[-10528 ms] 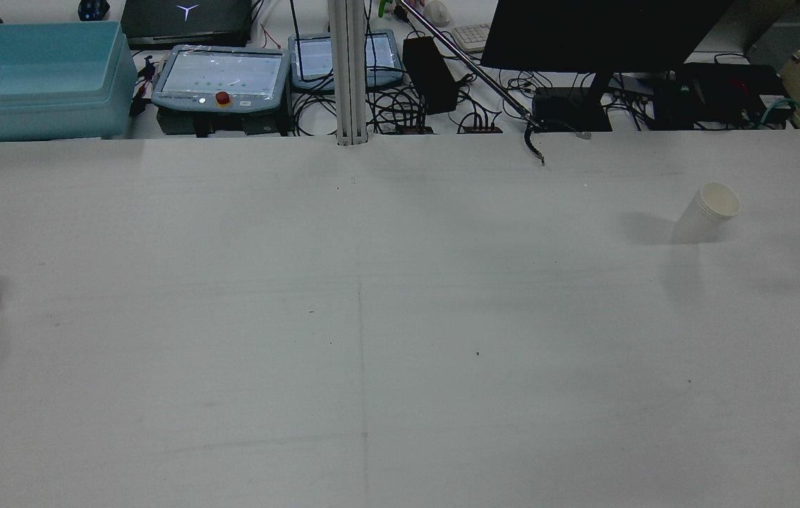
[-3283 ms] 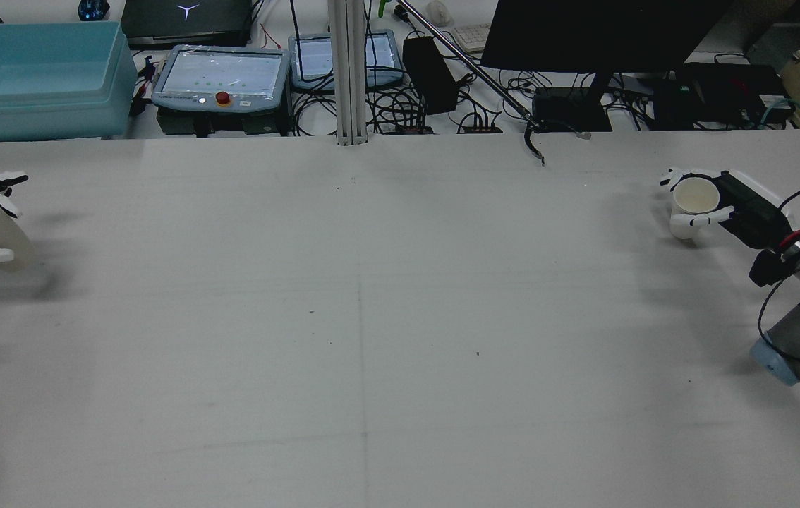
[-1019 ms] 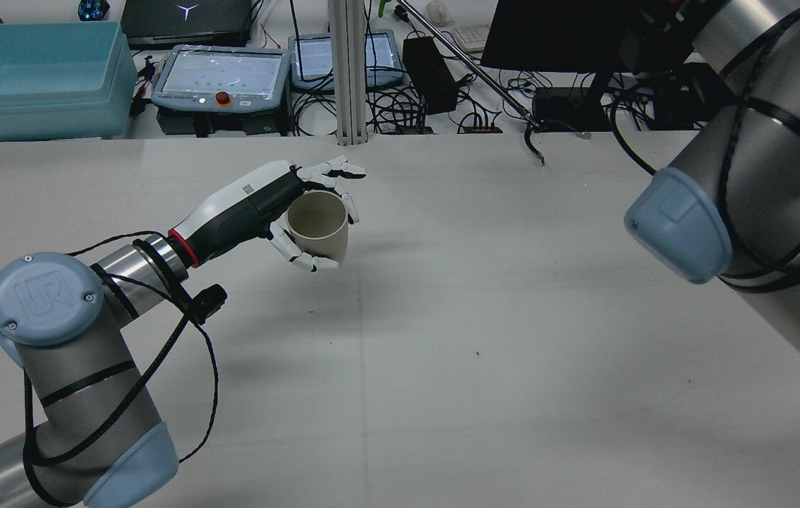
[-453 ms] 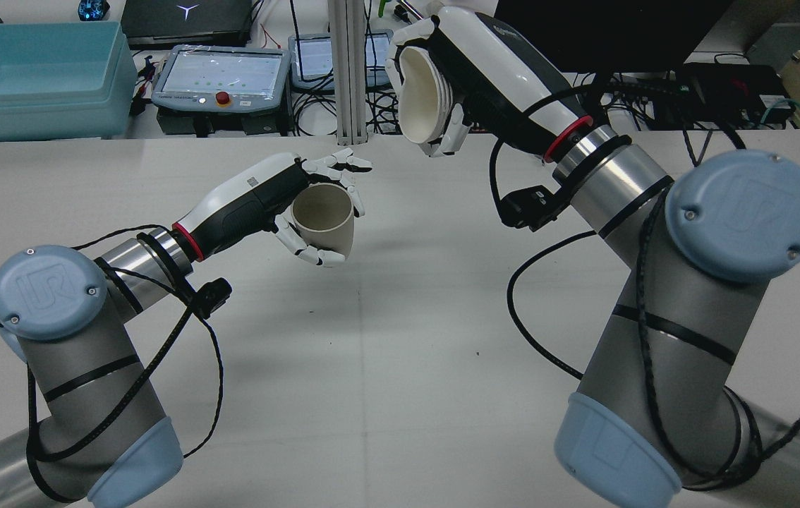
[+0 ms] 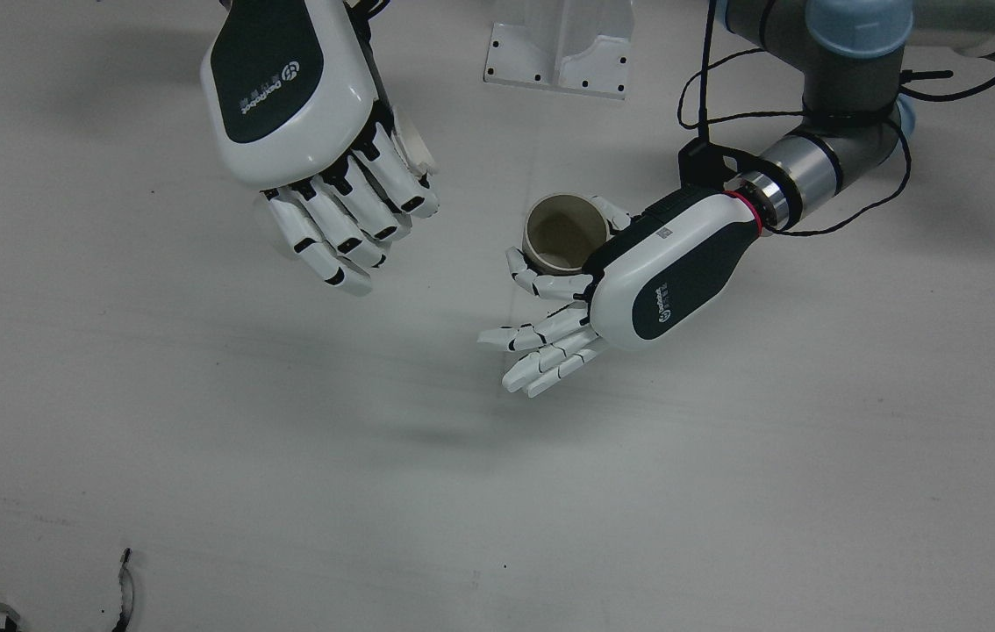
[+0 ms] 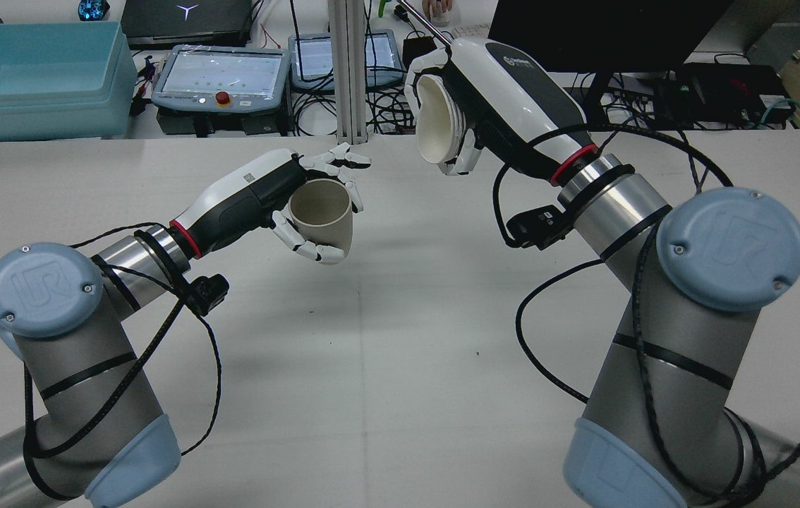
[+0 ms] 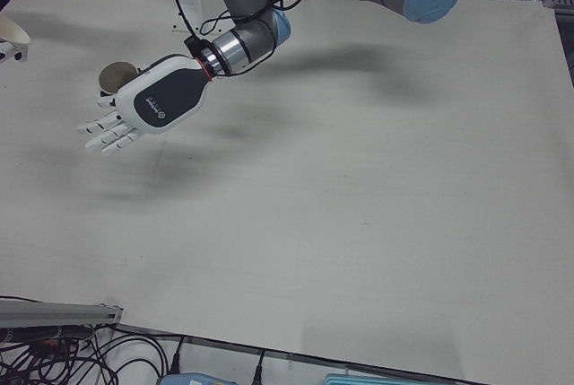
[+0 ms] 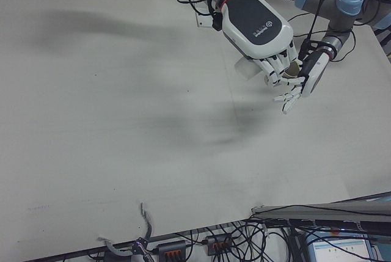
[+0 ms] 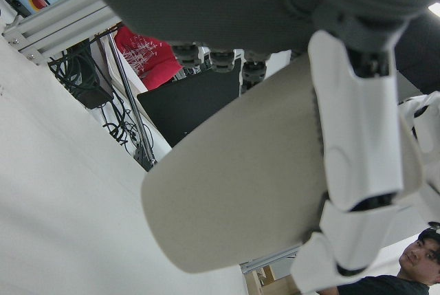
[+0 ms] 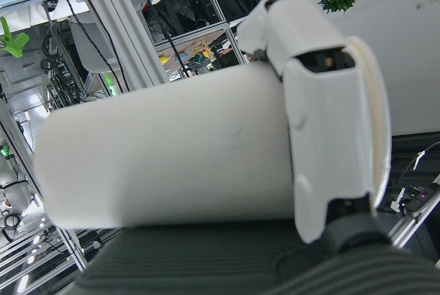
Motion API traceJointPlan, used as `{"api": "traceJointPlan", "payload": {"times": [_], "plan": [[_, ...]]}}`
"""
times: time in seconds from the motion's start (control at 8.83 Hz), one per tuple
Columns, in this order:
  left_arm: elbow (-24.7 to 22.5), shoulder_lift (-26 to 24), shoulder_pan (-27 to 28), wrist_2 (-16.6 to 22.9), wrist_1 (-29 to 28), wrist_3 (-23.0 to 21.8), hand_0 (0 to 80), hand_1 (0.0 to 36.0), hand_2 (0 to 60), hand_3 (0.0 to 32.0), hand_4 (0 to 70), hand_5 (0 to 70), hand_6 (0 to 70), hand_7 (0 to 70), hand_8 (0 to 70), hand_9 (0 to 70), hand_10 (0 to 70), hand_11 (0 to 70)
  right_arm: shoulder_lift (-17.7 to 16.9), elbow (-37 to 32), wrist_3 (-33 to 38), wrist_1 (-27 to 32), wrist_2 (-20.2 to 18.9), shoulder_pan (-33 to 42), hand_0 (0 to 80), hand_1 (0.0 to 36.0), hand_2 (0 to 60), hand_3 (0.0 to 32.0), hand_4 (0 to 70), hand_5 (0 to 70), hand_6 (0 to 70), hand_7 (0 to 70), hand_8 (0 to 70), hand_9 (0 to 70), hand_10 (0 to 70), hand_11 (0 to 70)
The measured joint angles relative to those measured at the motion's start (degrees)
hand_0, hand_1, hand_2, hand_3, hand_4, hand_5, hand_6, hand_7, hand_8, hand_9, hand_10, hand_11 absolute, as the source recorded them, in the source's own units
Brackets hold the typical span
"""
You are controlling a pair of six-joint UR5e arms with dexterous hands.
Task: Pour water
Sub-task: 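Tilt the right hand's cup back upright and pull both hands apart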
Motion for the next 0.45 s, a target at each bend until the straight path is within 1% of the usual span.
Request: {"api": "traceJointPlan", "payload": {"times": [0.11,0.23,0.34,0.45], "plan": [[0.0,0.2,-0.4,0.0,-0.2,-1.8,57.5,35.6,60.0,0.0,70.0,70.0,11.1,18.3,3.7,5.6,3.3,6.1,-4.0,0.6,6.0,2.5,0.1,1.4,80.0,36.0,60.0,0.0,66.0,70.0,62.2,70.0,39.8,52.5,31.1,47.6],[-0.1,0.7,-1.2,0.0,-0.9,-3.6,57.3,35.0,60.0,0.0,70.0,70.0,10.6,17.9,3.5,5.4,3.3,6.0,-9.1,1.2,15.1,6.0,0.2,3.5,80.0,36.0,60.0,0.0,66.0,70.0,61.7,70.0,39.2,51.6,29.0,45.0],[-0.2,1.7,-2.2,0.0,-1.8,-5.4,56.8,35.0,60.0,0.0,70.0,70.0,10.2,17.7,3.2,5.0,3.0,5.7,-13.6,1.6,24.6,8.7,0.2,6.1,80.0,36.0,60.0,0.0,63.3,70.0,61.2,70.0,39.4,51.7,30.2,46.4],[-0.5,3.5,-3.7,0.3,-3.3,-6.8,56.3,34.6,60.0,0.0,70.0,70.0,9.6,17.3,3.0,4.9,3.0,5.6,-17.3,1.8,34.0,10.2,0.2,9.1,80.0,36.0,60.0,0.0,55.5,70.0,60.1,70.0,40.3,52.9,33.6,50.7]]}}
